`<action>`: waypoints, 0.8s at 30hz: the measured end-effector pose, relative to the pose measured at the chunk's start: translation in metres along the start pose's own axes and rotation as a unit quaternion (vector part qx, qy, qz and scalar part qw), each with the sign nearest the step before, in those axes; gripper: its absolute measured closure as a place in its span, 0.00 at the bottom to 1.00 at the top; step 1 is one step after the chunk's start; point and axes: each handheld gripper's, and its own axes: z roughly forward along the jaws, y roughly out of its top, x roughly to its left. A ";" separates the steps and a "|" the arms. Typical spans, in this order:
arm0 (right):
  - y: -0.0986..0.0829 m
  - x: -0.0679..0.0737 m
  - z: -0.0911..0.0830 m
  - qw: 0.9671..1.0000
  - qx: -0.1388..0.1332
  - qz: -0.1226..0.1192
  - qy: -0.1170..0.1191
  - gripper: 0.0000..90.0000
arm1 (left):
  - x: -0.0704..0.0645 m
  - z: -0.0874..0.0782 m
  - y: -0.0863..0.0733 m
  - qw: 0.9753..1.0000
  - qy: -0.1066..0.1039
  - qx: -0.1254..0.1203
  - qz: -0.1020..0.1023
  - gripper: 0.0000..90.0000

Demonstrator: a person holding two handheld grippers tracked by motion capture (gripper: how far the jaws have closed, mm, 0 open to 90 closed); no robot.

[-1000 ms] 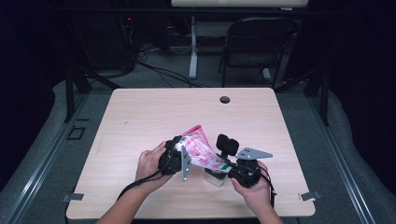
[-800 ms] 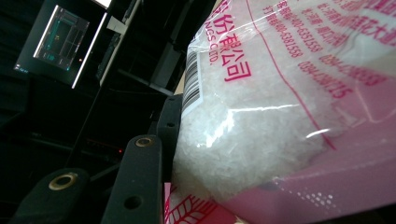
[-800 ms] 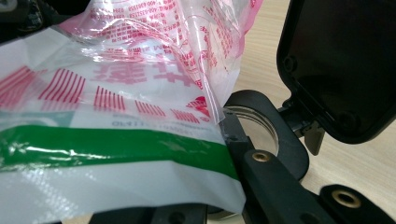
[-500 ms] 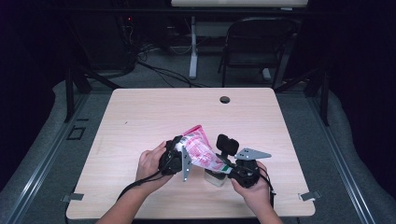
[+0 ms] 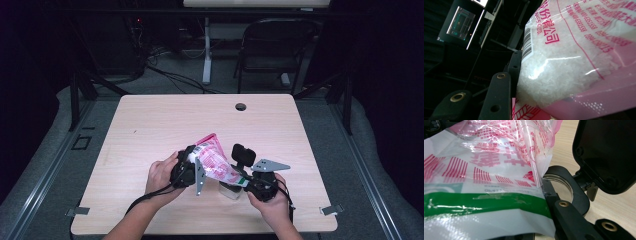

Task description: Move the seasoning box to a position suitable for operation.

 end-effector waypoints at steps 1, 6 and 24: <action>0.000 0.000 0.000 1.000 0.000 0.000 0.000 1.00 | 0.000 0.000 0.000 1.000 0.002 -0.001 0.002 0.71; 0.000 0.000 0.000 1.000 0.003 -0.001 -0.001 1.00 | 0.000 0.000 0.001 1.000 0.004 -0.001 0.008 0.71; -0.001 0.000 0.000 1.000 0.004 -0.002 -0.002 1.00 | 0.001 -0.003 0.004 0.999 0.011 0.007 0.046 0.72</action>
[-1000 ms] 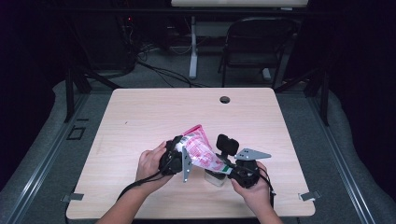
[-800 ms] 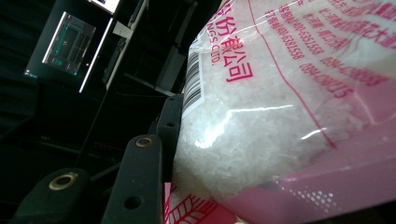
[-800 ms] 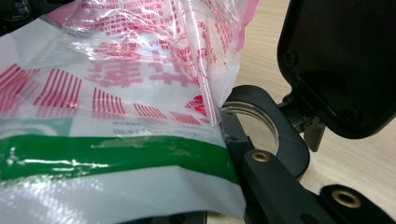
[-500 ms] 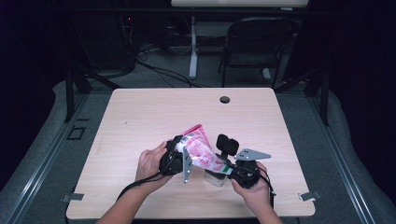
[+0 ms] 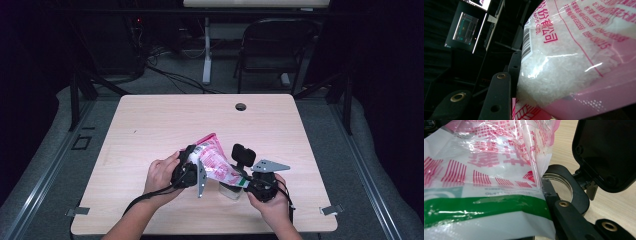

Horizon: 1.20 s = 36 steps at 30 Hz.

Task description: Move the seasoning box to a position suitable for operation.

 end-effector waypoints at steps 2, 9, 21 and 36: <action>0.000 0.000 0.000 1.000 0.000 0.000 0.000 1.00 | 0.000 0.000 0.000 1.000 0.000 0.002 0.005 0.72; -0.001 0.000 0.001 1.000 -0.001 0.001 -0.001 1.00 | 0.000 0.000 0.001 1.000 0.001 0.001 0.021 0.72; -0.001 -0.001 0.001 1.000 -0.001 0.003 -0.001 1.00 | 0.001 -0.002 0.003 0.999 0.009 0.000 0.039 0.72; -0.001 -0.001 0.000 1.000 0.001 0.001 -0.002 1.00 | 0.002 -0.003 0.006 0.998 0.017 -0.003 0.055 0.73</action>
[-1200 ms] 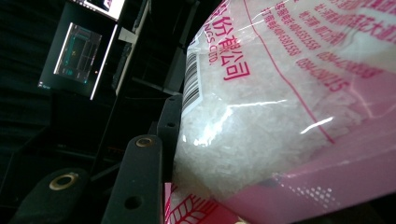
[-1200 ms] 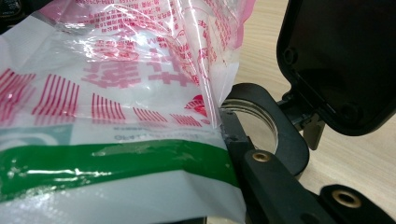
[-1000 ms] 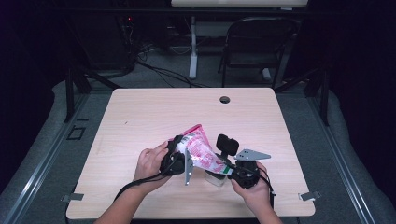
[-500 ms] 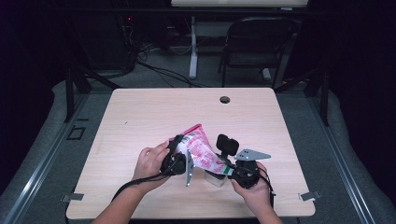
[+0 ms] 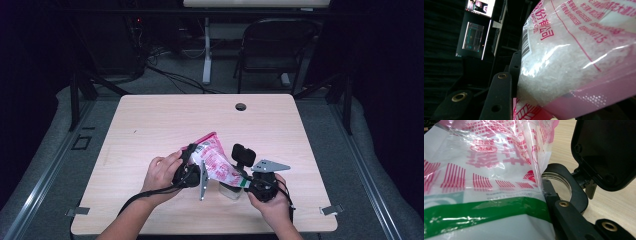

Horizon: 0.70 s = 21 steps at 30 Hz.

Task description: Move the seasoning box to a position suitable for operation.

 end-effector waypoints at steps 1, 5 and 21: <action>0.000 0.000 0.000 1.000 0.002 -0.001 0.001 1.00 | 0.000 0.000 0.000 1.000 0.001 -0.001 -0.001 0.73; 0.000 0.000 0.000 1.000 0.000 0.001 0.001 1.00 | 0.000 -0.001 0.001 1.000 0.002 0.001 0.002 0.73; -0.001 0.001 0.000 1.000 0.006 -0.003 0.001 1.00 | 0.003 -0.005 0.004 1.000 0.013 -0.004 0.010 0.73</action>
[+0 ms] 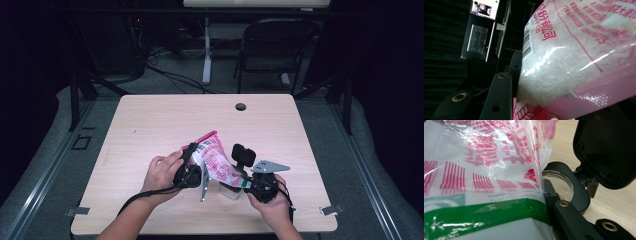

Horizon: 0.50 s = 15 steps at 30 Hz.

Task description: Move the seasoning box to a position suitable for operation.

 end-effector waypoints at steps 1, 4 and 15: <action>0.000 0.000 0.000 1.000 -0.001 0.000 0.001 1.00 | 0.000 0.000 0.000 1.000 0.001 -0.001 0.000 0.73; -0.001 0.000 0.001 1.000 -0.002 0.002 0.002 1.00 | 0.000 0.000 0.001 1.000 0.001 0.000 0.001 0.73; -0.001 0.001 0.001 1.000 0.001 0.000 -0.001 0.99 | 0.001 -0.002 0.003 1.000 0.008 -0.003 0.007 0.73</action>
